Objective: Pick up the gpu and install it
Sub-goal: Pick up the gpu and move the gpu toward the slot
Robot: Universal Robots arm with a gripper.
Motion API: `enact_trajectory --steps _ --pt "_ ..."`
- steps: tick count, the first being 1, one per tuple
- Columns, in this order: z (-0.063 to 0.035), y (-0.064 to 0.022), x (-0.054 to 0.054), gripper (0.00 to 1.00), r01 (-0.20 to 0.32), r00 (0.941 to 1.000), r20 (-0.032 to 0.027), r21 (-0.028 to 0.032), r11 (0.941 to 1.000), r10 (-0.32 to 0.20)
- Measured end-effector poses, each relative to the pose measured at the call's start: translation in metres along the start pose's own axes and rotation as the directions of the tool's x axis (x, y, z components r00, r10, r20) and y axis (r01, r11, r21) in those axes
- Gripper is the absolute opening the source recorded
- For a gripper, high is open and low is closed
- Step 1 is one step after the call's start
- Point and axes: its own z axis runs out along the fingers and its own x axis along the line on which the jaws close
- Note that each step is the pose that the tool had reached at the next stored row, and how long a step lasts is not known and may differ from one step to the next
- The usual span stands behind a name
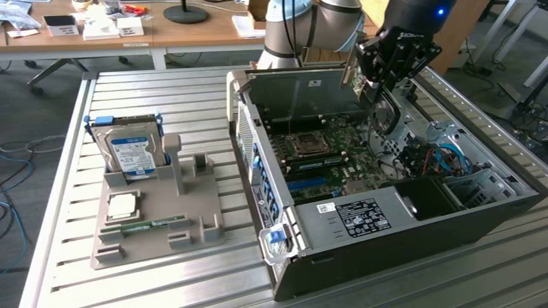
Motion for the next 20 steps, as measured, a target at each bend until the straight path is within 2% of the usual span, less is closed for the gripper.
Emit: enact_trajectory --steps 20 --pt "0.0006 0.0012 -0.026 0.27 0.001 1.0 -0.0002 -0.0023 1.0 -0.001"
